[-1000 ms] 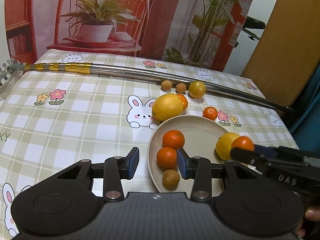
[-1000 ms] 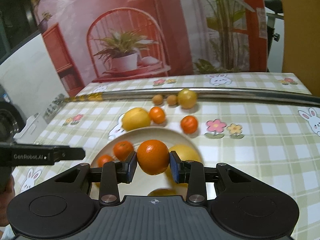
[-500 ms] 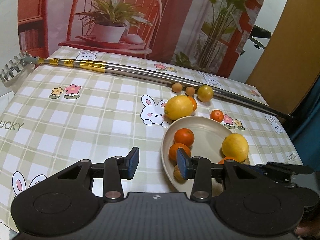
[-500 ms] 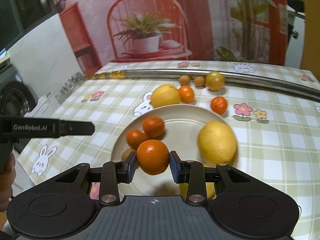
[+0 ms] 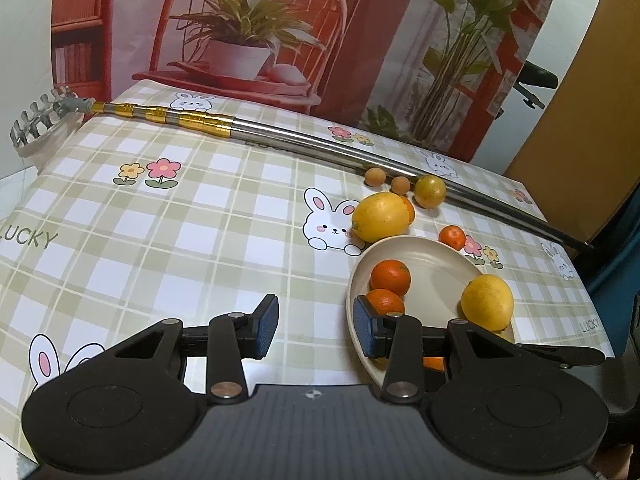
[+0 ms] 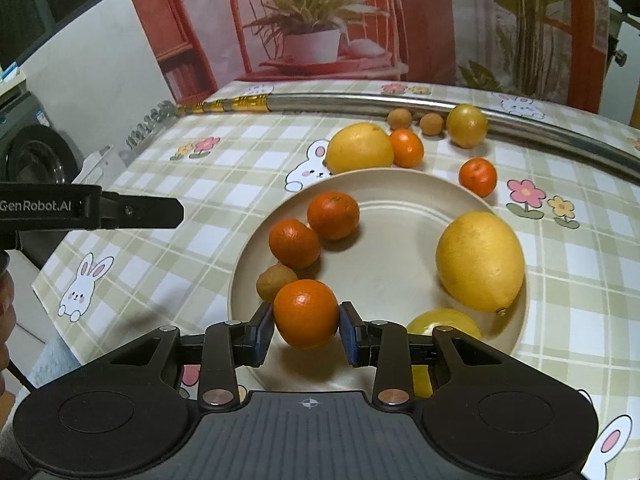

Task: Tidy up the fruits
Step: 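Lower the right tool's tangerine into the plate and open it, then move both open tools back to the fruits beside the pole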

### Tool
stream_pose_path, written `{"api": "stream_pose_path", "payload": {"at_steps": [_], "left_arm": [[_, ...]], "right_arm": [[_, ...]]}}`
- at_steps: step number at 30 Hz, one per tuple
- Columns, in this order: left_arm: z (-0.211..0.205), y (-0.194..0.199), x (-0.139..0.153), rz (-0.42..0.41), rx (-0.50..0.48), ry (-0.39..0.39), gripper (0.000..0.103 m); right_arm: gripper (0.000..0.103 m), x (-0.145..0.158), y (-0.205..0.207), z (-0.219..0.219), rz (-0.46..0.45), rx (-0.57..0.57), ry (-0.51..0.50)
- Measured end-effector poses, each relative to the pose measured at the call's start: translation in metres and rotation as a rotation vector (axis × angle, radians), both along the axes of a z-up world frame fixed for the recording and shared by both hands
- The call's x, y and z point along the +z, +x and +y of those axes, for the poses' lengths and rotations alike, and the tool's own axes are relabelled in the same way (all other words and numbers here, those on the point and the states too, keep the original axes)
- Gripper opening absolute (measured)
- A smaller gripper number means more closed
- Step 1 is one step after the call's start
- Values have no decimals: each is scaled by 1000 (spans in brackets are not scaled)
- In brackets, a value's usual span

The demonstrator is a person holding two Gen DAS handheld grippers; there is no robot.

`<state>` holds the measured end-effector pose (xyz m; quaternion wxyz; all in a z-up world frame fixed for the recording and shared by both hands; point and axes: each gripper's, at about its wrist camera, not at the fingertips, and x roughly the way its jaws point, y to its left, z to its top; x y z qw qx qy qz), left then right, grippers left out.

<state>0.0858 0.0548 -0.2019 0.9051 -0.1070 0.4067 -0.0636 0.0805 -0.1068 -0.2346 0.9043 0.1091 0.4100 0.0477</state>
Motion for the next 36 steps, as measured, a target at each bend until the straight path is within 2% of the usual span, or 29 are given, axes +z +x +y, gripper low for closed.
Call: {"api": "stream_pose_path", "payload": {"at_steps": [7, 16, 23, 36], "left_arm": [[-3, 1, -3, 8, 1, 3, 43], [-2, 1, -3, 7, 1, 7, 43], [-1, 2, 4, -14, -3, 8, 43], [6, 14, 52, -137, 2, -2, 43]], "right_arm": [[33, -6, 4, 1, 18, 13, 9], [34, 1, 3, -1, -17, 8, 16], [34, 22, -7, -24, -95, -83, -10], [34, 68, -23, -99, -254, -302, -36]]}}
